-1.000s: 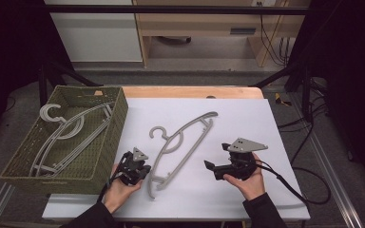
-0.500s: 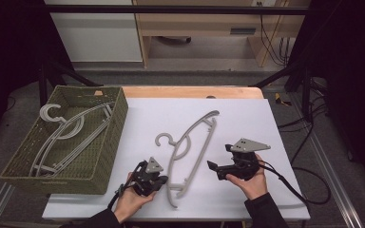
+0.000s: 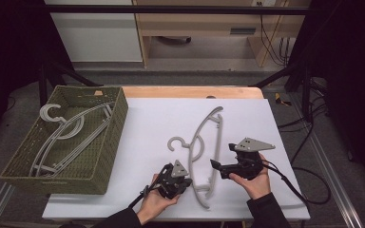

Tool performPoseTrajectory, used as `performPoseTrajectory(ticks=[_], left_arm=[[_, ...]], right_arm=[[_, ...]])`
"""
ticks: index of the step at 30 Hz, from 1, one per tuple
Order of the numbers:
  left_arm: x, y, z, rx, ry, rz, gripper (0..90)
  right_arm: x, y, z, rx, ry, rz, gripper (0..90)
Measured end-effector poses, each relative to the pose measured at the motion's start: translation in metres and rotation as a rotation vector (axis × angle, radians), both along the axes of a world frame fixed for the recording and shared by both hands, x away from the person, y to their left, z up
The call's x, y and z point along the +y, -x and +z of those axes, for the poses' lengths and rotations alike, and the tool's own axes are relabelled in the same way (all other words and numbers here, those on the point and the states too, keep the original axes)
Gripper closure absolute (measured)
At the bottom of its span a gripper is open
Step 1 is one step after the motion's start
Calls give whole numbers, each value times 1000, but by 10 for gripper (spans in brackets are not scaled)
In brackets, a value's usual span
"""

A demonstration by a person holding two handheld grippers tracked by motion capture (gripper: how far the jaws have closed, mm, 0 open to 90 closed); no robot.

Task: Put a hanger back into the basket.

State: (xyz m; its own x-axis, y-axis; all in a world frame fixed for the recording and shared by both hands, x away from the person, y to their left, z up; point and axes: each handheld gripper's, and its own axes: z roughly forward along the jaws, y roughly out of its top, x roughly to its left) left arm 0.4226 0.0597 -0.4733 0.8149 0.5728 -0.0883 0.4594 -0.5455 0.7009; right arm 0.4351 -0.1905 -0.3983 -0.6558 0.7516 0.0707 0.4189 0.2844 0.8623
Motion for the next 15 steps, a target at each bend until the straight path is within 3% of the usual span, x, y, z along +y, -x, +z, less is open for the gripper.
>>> performPoseTrajectory(ticks=[2,5,9,12,15], left_arm=[[3,0,2,2,0,-2,871],[19,-1,13,-16,32,20,849],[55,-1,31,-73,53,60,768],[85,-2,44,-109,96,65,679],[112,-1,55,-136,143,107,557]], right_arm=[[0,0,0,4,-4,0,105],[0,1,-1,6,10,5,110],[5,4,0,17,35,20,120],[10,5,2,29,37,30,135],[21,6,3,50,53,48,151]])
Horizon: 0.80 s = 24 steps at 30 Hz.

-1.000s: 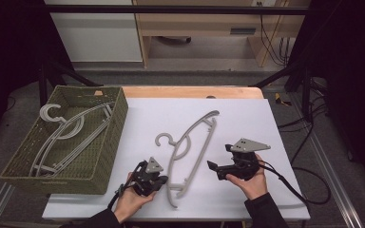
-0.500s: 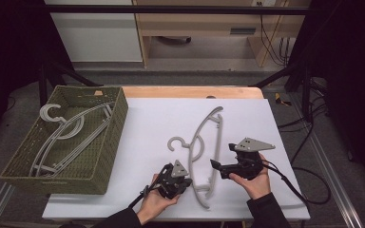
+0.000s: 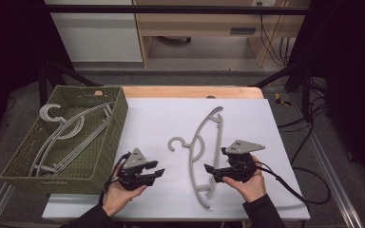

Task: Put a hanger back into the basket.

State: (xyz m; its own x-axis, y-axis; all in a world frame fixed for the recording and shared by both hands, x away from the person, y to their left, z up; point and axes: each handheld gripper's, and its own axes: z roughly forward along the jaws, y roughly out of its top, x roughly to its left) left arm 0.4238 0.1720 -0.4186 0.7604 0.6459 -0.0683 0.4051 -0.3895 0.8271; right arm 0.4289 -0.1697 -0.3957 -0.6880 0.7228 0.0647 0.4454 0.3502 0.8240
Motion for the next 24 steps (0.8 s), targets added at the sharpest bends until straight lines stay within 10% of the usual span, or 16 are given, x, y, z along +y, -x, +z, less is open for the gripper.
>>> performPoseTrajectory(ticks=[7,15,24], left_arm=[[24,3,10,-44,51,70,325],[36,0,7,-48,44,109,221],[38,-4,2,-36,27,136,157]], right_arm=[[35,0,-17,99,59,40,257],[62,-5,-58,227,130,34,392],[67,-6,-71,287,175,48,566]])
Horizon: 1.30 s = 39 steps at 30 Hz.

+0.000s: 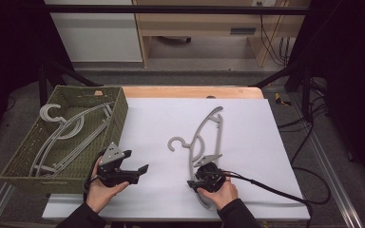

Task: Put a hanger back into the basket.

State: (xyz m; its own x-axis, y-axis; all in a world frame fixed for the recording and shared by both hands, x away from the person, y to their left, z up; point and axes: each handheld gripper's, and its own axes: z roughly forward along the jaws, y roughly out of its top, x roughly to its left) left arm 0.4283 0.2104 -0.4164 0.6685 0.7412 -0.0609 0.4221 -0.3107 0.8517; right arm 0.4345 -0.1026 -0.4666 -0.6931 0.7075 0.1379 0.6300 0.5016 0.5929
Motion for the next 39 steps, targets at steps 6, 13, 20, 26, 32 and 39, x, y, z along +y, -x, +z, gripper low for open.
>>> performPoseTrajectory(ticks=[6,13,20,26,32,39], left_arm=[[-1,0,-2,8,-11,-6,162],[0,0,-5,19,-28,-4,167],[-2,1,-7,26,-38,-6,171],[-2,0,-7,25,-38,-3,172],[-2,-1,-9,28,-47,-5,172],[-4,-1,-11,39,-51,-8,172]], right_arm=[[-1,0,2,31,-6,-15,637],[-12,0,7,52,27,-13,700],[-42,1,10,93,31,-99,765],[-73,2,11,95,52,-170,805],[-81,-2,8,60,34,-191,700],[-78,-8,4,61,17,-200,793]])
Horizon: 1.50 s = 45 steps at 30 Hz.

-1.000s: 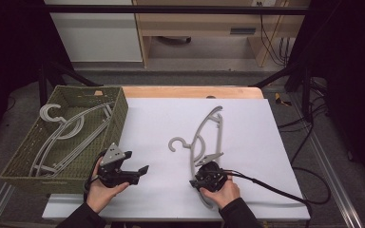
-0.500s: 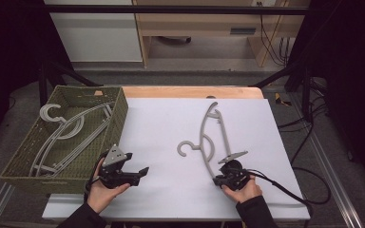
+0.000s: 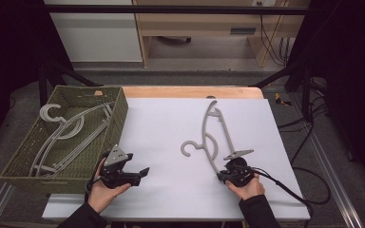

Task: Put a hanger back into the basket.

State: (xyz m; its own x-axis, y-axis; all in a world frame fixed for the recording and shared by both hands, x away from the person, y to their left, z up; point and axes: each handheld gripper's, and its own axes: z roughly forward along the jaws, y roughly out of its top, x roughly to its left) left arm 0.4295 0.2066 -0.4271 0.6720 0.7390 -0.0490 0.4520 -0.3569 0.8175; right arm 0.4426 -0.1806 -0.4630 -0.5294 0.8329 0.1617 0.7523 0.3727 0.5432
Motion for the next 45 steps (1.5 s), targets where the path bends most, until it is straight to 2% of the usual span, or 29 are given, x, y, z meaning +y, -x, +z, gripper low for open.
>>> performPoseTrajectory(ticks=[2,4,7,8,10,12,15,18,20,23,26,31,34,35,37,41,45], left_arm=[[1,0,0,-2,1,0,173],[1,0,1,-3,2,1,174],[1,0,1,-3,2,-1,174],[1,0,1,-3,1,-2,174],[1,0,1,-3,1,-3,174],[1,1,1,-3,0,-3,174],[1,1,1,-5,-3,-4,174],[0,1,1,-1,-2,-2,174],[0,1,1,-3,-2,-2,174],[-1,1,1,-4,-4,-4,174],[-1,1,1,-4,-5,-6,174],[1,1,1,-7,-3,-7,174],[1,1,2,-15,-4,-11,174],[1,1,3,-16,-4,-13,174],[1,1,4,-21,-2,-19,174],[1,3,8,-44,-11,-39,172],[1,5,17,-72,-26,-78,163]], right_arm=[[-1,-1,-1,-12,9,18,798],[-1,-1,-1,-9,6,16,799],[0,-1,0,4,-5,45,804],[-1,-1,0,3,-17,74,814],[-1,0,0,8,-9,108,820],[-1,0,0,6,-14,118,814],[-1,4,1,14,8,105,797],[0,6,0,-5,37,112,802],[2,7,0,0,50,97,806],[6,8,2,-11,91,116,815],[6,7,2,-6,99,127,825],[2,2,4,31,43,119,829],[-1,1,9,24,-1,130,829],[-3,1,12,26,-29,133,830],[-5,1,16,17,-59,155,830],[-6,3,25,-10,-90,188,831],[-7,4,36,-30,-134,260,830]])
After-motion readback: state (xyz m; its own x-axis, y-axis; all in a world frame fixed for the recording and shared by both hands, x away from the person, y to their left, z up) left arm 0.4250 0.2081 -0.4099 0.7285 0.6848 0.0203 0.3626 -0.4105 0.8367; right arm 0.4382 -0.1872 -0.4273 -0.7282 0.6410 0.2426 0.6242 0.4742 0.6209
